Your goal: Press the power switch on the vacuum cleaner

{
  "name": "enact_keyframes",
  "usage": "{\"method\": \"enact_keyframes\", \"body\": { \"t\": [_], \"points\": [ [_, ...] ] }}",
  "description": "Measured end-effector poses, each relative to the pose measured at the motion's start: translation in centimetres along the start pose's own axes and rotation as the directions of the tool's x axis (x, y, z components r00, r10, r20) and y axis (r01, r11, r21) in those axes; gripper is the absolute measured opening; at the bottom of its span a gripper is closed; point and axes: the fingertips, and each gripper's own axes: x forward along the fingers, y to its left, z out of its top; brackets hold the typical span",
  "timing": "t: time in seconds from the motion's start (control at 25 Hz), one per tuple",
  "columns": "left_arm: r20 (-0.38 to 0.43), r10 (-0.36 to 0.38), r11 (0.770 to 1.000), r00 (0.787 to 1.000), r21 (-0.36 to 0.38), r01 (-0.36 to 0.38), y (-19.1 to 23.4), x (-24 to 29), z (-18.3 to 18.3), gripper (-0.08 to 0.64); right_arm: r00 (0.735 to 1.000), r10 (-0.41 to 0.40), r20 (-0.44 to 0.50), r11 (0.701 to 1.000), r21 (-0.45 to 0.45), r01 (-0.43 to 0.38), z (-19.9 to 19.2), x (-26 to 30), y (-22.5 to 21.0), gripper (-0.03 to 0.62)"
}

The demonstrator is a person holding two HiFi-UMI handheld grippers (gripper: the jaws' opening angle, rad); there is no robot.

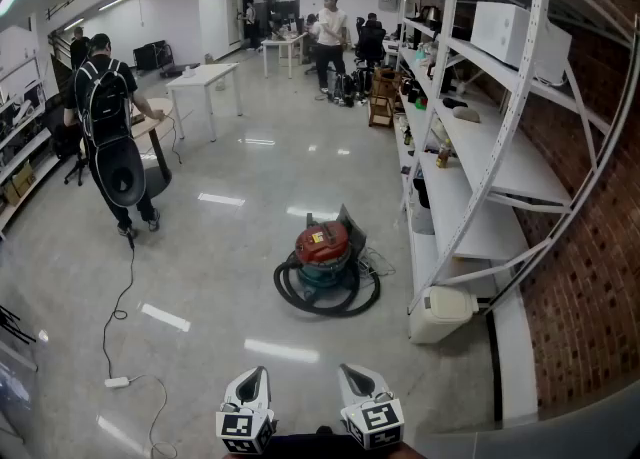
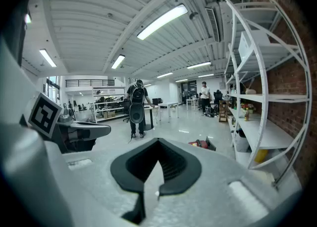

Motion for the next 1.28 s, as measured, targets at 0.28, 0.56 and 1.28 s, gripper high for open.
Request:
{"method": "enact_keyframes", "body": {
  "t": [0.28,0.56,1.28],
  "points": [
    [0.002,0.001,1.000,1.000,0.007,-0.001,-0.1,0.3,0.2,0.015,1.000,0.007,-0.016,1.000,0.013,-0.007,-0.2,0.1,-0.2,-0.009],
    [0.002,0.006,1.000,1.000,0.011,-0.006,0.2,0.0,0.2,0.015,0.999,0.041,-0.017,0.998,0.055,-0.040,-0.8,0.3,0.2,-0.008],
    [-0.009,0.028,0.999,1.000,0.025,-0.028,-1.8,0.5,0.2,0.015,0.998,0.069,-0.003,0.995,0.072,-0.069,-1.3,-0.8,-1.8,-0.008]
  ]
}}
